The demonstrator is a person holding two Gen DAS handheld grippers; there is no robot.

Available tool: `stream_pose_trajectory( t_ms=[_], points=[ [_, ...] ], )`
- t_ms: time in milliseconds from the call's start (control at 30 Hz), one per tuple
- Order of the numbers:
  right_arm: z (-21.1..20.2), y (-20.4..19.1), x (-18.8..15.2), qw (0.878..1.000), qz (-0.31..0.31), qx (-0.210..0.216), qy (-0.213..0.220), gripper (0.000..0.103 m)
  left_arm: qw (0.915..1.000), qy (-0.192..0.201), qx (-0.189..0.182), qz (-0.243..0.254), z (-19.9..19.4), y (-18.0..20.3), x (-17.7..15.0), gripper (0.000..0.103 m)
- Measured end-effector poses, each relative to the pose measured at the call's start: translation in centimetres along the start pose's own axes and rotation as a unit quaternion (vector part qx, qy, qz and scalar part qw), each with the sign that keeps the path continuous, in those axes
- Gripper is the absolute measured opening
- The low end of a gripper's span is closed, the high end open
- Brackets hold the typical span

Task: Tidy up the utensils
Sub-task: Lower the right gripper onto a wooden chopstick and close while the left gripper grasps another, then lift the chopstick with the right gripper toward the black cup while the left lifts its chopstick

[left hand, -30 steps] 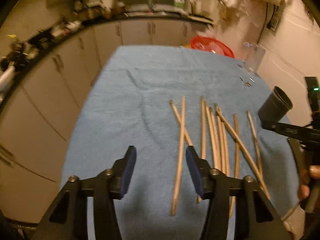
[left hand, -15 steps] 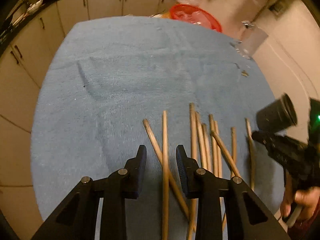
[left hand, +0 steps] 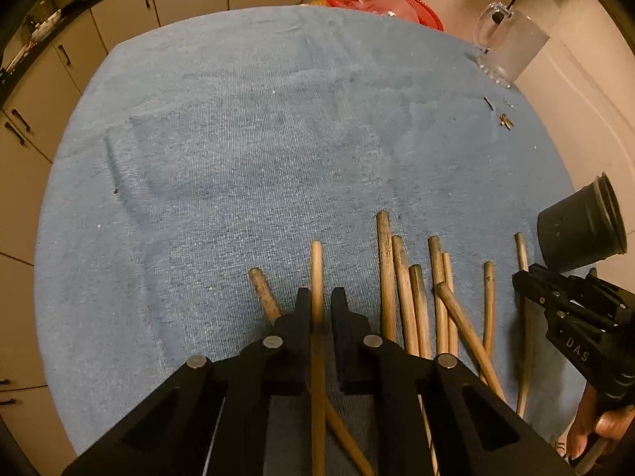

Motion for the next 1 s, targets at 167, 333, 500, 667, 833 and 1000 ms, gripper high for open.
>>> stream_pose_trajectory(
  t_ms=[167,333,500,667,833,1000],
  points=[
    [0.6,-0.9,0.7,1.000,-0.014,-0.011,0.009,0.016,0.9999,0.002,0.015,0.008,0.3,0.7,0.2,0.006],
    [0.4,-1.7,1.1,0.999,-0.020,0.016,0.026,0.008,0.9996,0.021,0.019,-0.007,-0.5,1.2,-0.5,0.006],
    [-3.3,-2.0,1.3,0.995,-0.009,0.056,0.081,0.008,0.9968,0.079,-0.001,-0.017,-4.8,1.7,-0.9,0.006],
    [-8.9,-1.6,1.1,0.979,-0.003,0.116,0.166,0.008,0.9891,0.146,-0.002,-0.020,-10.7,2.8,-1.8,0.006],
    [-13.0,-0.2,0.3,0.959,0.011,0.155,0.236,0.008,0.9803,0.196,-0.010,-0.018,-15.9,3.4,-2.3,0.006],
    [-15.5,0.4,-0.3,0.948,0.017,0.158,0.275,0.007,0.9743,0.224,-0.012,-0.016,-19.0,4.4,-2.6,0.006]
  ],
)
Point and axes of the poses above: each gripper's, at about its wrist camera, not at the fingertips, and z roughly the way its jaws point, y to its right, x to its top, the point moved 3 cm from there along z, roughly the way its jaws point, and after that the axes turned 6 degrees about y, right-handed, at the moved point
